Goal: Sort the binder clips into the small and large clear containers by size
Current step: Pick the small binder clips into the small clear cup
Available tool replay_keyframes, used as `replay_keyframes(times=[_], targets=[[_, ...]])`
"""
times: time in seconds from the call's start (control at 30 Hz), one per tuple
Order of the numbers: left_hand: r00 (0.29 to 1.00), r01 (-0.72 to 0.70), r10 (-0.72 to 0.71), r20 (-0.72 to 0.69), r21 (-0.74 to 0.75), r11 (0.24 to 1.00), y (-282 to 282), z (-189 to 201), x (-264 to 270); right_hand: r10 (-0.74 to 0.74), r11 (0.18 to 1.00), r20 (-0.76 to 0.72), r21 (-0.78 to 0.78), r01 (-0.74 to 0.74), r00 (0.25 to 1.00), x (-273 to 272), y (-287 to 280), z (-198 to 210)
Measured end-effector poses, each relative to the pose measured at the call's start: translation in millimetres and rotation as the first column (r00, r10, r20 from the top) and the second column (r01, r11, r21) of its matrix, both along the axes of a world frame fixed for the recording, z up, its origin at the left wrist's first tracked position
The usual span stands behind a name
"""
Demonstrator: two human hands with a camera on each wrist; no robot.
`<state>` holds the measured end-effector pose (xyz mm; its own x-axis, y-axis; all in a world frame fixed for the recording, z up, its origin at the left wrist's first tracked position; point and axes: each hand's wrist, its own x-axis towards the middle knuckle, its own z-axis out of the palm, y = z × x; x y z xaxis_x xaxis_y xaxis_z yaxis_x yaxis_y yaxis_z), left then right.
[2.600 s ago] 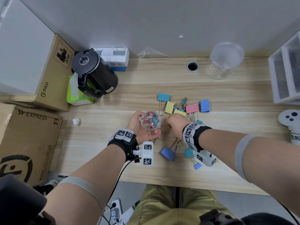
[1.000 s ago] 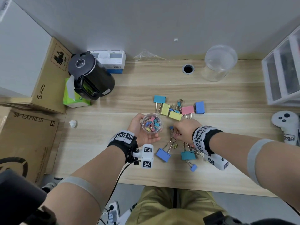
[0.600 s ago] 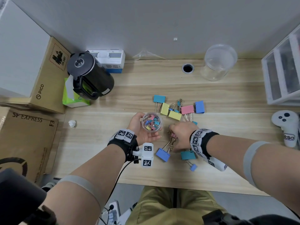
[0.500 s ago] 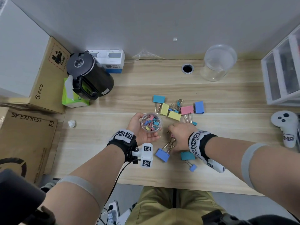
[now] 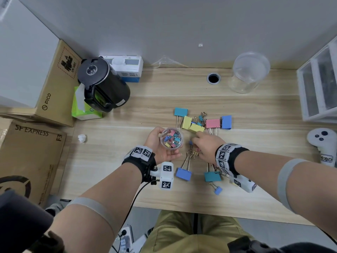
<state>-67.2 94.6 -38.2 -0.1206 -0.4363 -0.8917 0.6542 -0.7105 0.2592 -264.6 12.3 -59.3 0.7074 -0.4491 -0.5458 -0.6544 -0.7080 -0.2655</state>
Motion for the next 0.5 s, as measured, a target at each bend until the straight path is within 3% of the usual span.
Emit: replay_keyframes(times=[0.13, 0.3, 0.5], targets=[[1.000, -0.007, 0.007, 0.001, 0.004, 1.000, 0.0, -0.4, 1.6, 0.008, 1.000, 0.090, -0.025, -0.006, 0.996, 4.6, 2.5, -0.5], [1.000, -0.013, 0.013, 0.004, 0.014, 1.000, -0.1, 0.0, 3.6, 0.110, 0.994, 0.095, 0.013, -0.112, 0.989, 8.3, 3.2, -3.4], [1.000, -0.011, 0.011, 0.006, 0.008, 1.000, 4.1, -2.3, 4.3, 0.039, 0.998, 0.094, 0.052, -0.044, 0.995, 9.5, 2.7, -4.7]])
